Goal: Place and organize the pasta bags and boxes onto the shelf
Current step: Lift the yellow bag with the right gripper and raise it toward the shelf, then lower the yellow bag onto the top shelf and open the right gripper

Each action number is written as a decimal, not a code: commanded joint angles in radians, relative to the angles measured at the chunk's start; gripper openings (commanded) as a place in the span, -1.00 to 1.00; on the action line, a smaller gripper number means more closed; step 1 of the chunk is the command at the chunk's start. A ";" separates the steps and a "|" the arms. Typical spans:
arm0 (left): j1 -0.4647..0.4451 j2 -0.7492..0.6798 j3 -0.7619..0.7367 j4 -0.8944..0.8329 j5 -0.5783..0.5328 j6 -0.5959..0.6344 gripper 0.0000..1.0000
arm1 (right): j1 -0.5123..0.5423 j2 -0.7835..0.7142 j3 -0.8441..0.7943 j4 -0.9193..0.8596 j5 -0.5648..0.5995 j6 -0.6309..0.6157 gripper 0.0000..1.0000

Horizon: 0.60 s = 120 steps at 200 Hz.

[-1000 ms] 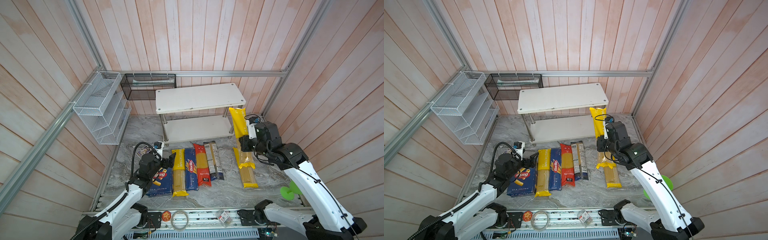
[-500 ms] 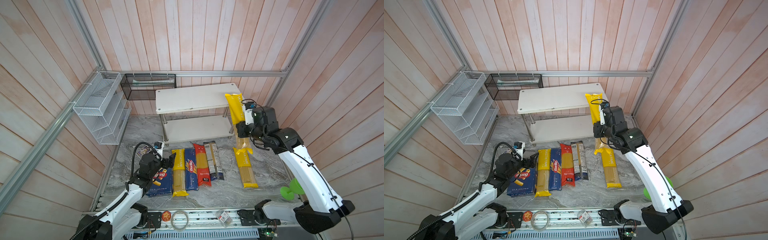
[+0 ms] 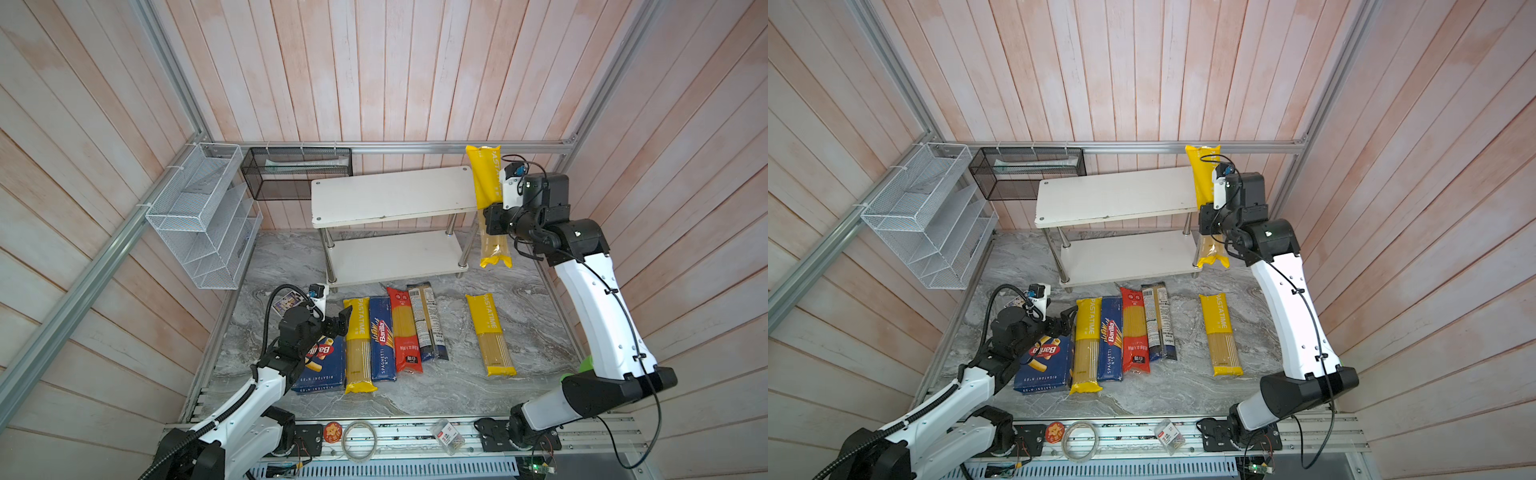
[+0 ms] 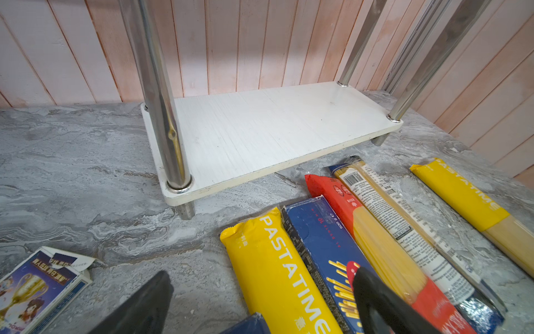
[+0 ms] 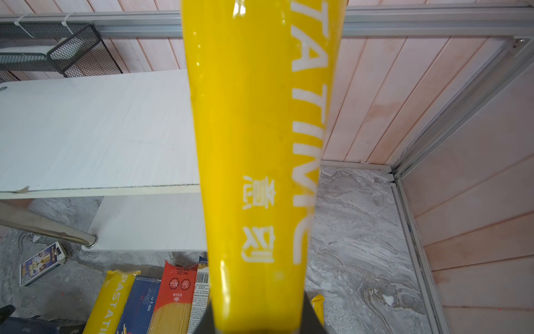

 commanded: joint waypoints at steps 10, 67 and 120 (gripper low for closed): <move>-0.003 -0.003 0.006 0.009 0.012 0.006 0.99 | -0.020 0.050 0.147 0.158 -0.060 -0.026 -0.88; -0.003 -0.026 -0.009 0.014 0.012 0.004 0.99 | -0.024 0.163 0.278 0.151 -0.092 -0.041 -0.88; -0.002 -0.020 -0.005 0.014 0.020 0.008 0.99 | -0.030 0.241 0.358 0.150 -0.064 -0.064 -0.88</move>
